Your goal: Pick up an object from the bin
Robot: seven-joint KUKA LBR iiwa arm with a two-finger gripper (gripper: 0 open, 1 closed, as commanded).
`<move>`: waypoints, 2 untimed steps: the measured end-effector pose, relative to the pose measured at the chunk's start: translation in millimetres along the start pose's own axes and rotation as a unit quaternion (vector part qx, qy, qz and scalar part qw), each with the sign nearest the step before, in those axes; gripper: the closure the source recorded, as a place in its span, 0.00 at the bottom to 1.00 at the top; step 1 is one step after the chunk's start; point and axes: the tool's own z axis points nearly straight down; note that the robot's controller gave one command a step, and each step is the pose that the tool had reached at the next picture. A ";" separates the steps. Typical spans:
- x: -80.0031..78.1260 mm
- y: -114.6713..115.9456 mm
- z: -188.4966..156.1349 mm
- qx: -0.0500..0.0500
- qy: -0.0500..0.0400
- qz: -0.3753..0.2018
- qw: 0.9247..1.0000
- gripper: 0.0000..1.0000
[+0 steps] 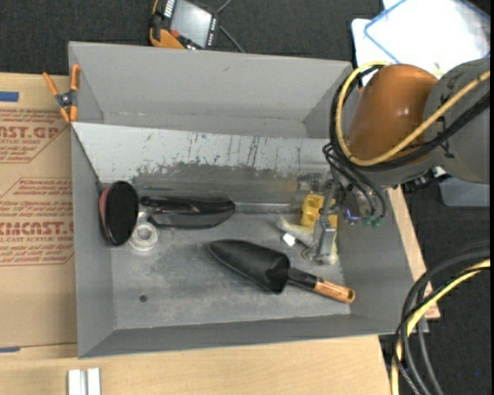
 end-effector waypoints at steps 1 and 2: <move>-1.6 0.2 -5.0 0.000 -0.004 0.000 1.000 0.00; 30.2 103.8 104.8 -0.002 0.000 -0.007 1.000 0.00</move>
Offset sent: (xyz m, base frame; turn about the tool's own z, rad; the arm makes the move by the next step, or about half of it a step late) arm -0.0284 0.0981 -0.1009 -0.0068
